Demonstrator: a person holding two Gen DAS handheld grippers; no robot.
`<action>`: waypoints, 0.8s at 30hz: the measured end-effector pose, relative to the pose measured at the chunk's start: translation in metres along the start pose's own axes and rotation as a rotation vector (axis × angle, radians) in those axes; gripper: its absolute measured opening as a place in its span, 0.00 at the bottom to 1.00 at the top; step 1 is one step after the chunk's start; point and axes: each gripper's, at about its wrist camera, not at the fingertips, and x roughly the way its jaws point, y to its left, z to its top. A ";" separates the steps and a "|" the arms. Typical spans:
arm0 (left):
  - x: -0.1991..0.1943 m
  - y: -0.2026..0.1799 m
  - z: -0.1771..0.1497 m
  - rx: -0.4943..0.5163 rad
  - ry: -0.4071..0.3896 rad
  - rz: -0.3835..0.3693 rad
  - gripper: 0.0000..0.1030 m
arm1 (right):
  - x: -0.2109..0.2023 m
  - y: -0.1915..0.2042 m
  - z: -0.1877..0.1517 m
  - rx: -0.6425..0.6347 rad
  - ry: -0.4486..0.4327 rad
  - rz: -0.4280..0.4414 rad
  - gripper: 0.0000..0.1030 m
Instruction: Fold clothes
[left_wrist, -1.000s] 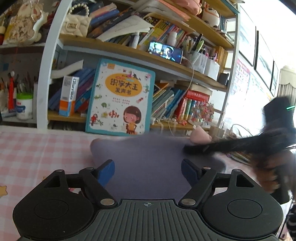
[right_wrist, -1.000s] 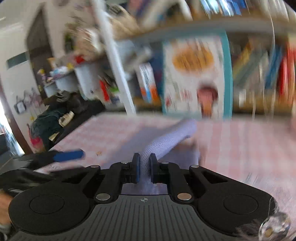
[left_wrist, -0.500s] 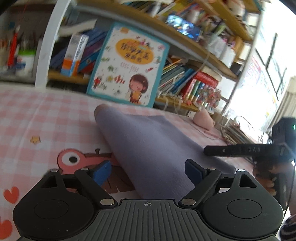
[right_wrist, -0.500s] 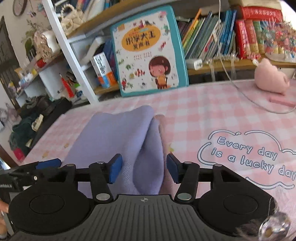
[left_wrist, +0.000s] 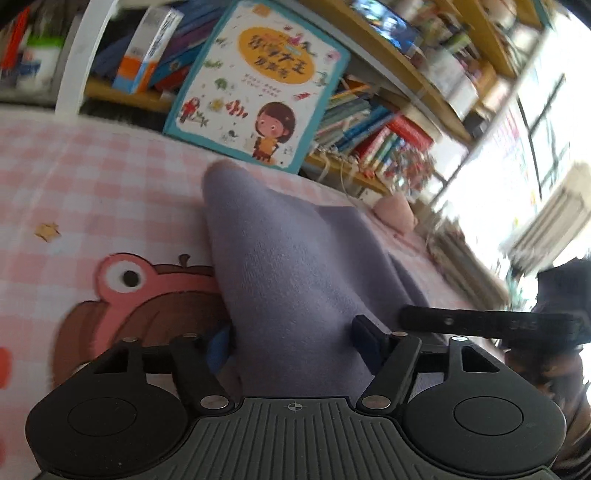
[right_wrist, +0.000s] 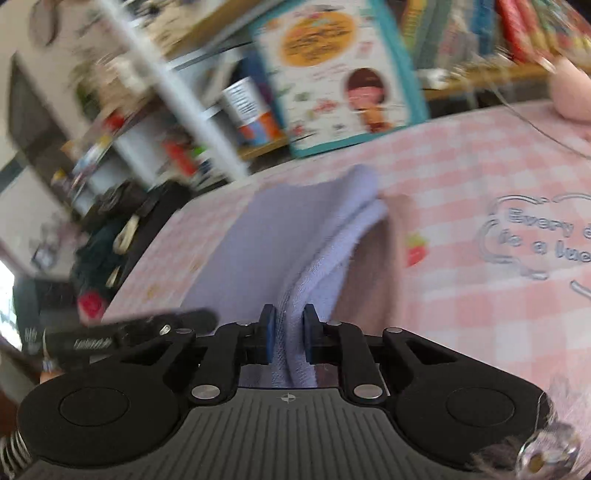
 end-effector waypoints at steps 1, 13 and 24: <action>-0.008 -0.002 -0.004 0.012 0.011 -0.002 0.66 | -0.004 0.004 -0.005 0.002 0.005 0.007 0.13; -0.027 0.010 -0.017 -0.041 0.009 -0.026 0.85 | -0.021 -0.007 -0.025 0.033 -0.020 -0.141 0.61; -0.002 0.008 -0.015 -0.092 0.025 -0.046 0.85 | -0.022 -0.031 -0.017 0.121 -0.030 -0.136 0.62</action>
